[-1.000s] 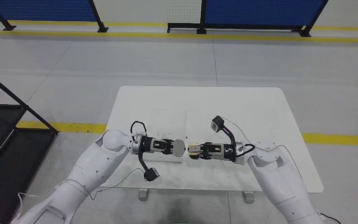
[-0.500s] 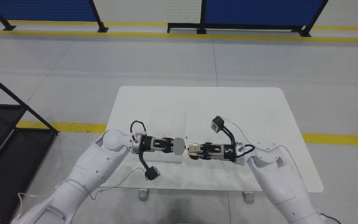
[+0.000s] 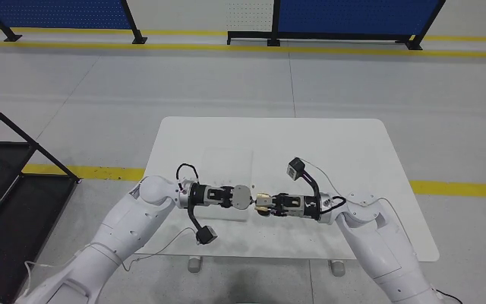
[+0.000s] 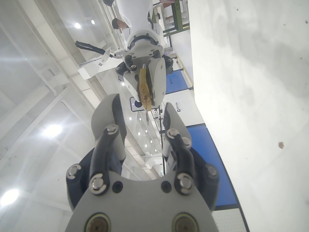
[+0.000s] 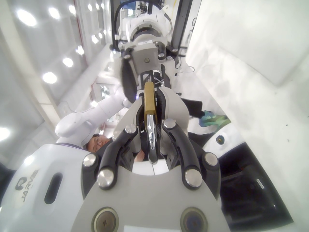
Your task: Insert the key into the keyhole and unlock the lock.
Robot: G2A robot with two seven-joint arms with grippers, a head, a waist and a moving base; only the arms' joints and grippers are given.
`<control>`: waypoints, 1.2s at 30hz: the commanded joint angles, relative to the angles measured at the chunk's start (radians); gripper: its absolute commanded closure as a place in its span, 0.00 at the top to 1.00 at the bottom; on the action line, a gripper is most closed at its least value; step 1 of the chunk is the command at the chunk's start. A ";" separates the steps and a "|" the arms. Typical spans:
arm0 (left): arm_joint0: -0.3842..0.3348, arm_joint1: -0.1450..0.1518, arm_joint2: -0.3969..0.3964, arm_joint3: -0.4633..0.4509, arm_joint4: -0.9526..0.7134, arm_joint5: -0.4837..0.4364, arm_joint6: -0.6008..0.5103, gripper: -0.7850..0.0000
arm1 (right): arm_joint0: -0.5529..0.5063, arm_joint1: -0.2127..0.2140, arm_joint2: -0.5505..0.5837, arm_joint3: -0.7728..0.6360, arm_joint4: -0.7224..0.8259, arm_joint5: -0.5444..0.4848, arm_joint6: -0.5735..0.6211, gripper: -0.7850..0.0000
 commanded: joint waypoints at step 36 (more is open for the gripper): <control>-0.070 0.011 -0.048 0.092 -0.340 -0.789 -0.033 1.00 | -0.011 0.011 0.012 0.007 -0.001 -0.030 -0.056 0.00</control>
